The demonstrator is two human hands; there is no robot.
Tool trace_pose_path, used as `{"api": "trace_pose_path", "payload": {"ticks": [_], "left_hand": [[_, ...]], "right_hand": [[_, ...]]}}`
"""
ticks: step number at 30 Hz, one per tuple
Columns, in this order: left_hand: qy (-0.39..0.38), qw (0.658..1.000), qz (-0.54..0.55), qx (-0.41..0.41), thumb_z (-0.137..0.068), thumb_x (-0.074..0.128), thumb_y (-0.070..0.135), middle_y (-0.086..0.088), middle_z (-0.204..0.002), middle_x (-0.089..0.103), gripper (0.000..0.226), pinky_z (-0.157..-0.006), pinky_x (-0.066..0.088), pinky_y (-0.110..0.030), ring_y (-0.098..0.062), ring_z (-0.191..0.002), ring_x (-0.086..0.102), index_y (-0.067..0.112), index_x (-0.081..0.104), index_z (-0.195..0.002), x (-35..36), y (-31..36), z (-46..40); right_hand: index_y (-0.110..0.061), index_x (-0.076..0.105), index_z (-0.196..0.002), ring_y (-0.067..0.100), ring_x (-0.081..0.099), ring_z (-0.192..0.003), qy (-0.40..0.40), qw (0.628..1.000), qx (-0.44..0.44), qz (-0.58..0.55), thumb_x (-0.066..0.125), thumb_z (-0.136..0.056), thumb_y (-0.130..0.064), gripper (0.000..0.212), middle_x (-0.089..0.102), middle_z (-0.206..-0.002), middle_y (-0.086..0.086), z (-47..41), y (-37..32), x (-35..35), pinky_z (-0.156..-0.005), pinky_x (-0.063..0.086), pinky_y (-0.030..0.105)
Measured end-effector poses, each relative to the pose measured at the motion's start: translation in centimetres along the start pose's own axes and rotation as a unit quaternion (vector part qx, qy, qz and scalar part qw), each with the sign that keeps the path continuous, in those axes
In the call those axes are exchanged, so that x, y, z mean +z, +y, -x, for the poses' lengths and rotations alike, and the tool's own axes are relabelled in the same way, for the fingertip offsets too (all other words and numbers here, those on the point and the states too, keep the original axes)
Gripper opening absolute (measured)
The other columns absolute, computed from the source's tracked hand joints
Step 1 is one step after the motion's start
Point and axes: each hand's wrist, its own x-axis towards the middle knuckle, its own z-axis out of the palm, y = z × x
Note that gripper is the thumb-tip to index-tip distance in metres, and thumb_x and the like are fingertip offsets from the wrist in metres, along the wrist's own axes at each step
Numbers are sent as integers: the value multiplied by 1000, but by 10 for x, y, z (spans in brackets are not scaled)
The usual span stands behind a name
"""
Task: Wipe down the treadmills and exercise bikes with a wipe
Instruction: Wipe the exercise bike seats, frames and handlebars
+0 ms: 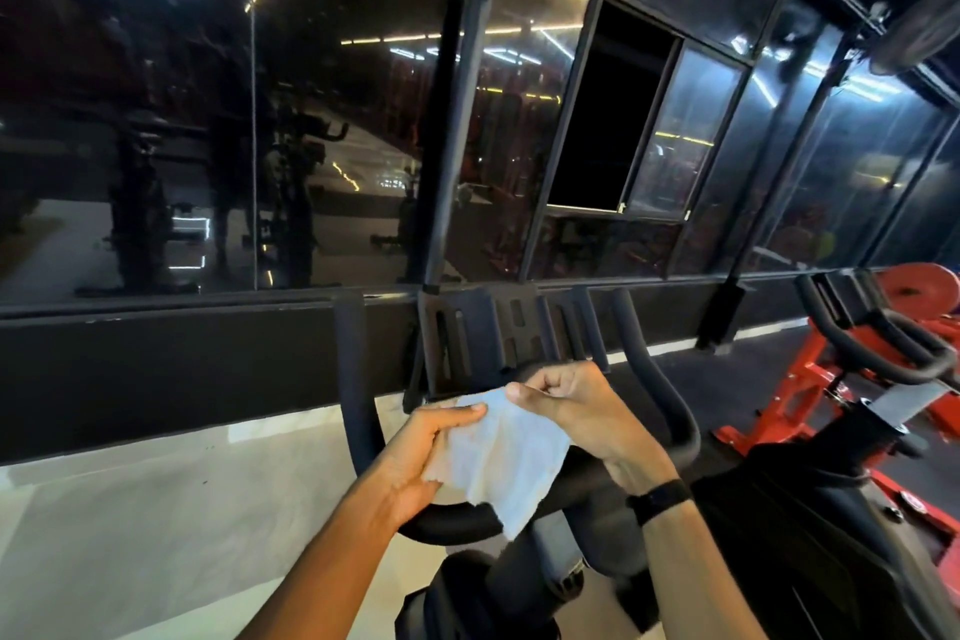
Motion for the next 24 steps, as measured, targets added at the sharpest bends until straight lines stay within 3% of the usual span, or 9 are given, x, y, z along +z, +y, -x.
{"api": "trace_pose_path", "payload": {"ticks": [2, 5, 9, 13, 15, 18, 20, 22, 24], "left_hand": [[-5, 1000, 20, 4, -86, 65, 26, -19, -118, 70, 43, -89, 53, -42, -28, -104, 68, 3, 68, -122, 1, -1, -3], [-63, 997, 39, -7, -99, 53, 36, -25, -127, 64, 45, -91, 54, -52, -40, -115, 61, 3, 65, -127, 4, -2, -1], [-72, 993, -80, 39, -74, 81, 15, -19, -120, 69, 54, -78, 58, -37, -30, -106, 68, 5, 65, -124, 8, -5, -1], [8, 992, -98, 73, -83, 71, -2, -14, -113, 73, 40, -83, 59, -38, -30, -106, 70, 6, 67, -122, 4, -3, -6], [56, 989, -92, 103, -88, 67, 2, -13, -107, 75, 30, -82, 59, -35, -28, -99, 72, 5, 69, -117, 4, 2, -5], [41, 980, -122, 151, -90, 65, 6, -14, -104, 75, 27, -79, 57, -36, -26, -91, 71, 9, 70, -116, 6, 14, 1], [35, 976, -138, 162, -91, 62, -2, -16, -98, 75, 27, -72, 60, -35, -25, -85, 72, 7, 69, -115, 11, 18, 1], [89, 959, -196, 184, -91, 58, -10, -14, -86, 75, 29, -63, 59, -29, -19, -73, 72, 4, 68, -115, 14, 19, 0], [97, 943, -236, 212, -90, 59, -11, -13, -85, 75, 32, -59, 55, -24, -12, -71, 70, 7, 69, -115, 15, 19, 2]], "right_hand": [[-2, 69, -81, 15, 63, -71, 21, 998, 19, -47, 72, -92, -21, 22, 69, -75, 11, 3, -6, -2, -62, 50, 27], [-4, 69, -79, 13, 61, -69, 107, 993, 8, 43, 71, -93, -20, 21, 69, -75, 12, 2, 2, -2, -63, 50, 31], [0, 71, -89, 15, 68, -75, 104, 992, 22, -71, 68, -95, -19, 20, 74, -86, 15, 8, 4, -3, -67, 55, 26], [-8, 68, -79, 19, 66, -74, 118, 992, 17, 29, 71, -92, -14, 14, 72, -78, 10, 5, 8, -9, -61, 52, 22], [-7, 71, -90, 22, 68, -81, 39, 997, 16, -62, 73, -90, -15, 9, 74, -87, 11, 10, 5, -13, -67, 55, 25], [1, 67, -114, 28, 69, -97, -44, 948, 31, -314, 72, -88, -16, 32, 72, -109, 19, 20, 1, -21, -86, 56, 42], [-6, 71, -102, 26, 69, -95, 0, 992, 31, -120, 76, -86, -13, 18, 75, -102, 12, 12, 4, -19, -81, 57, 36], [-17, 71, -89, 20, 69, -89, 49, 986, 41, 152, 79, -83, -12, 12, 74, -92, 2, 7, 7, -12, -77, 56, 35], [-13, 73, -92, 18, 69, -86, 21, 999, -18, 44, 78, -81, -7, 14, 74, -92, 6, 9, 6, -11, -76, 56, 37]]}}
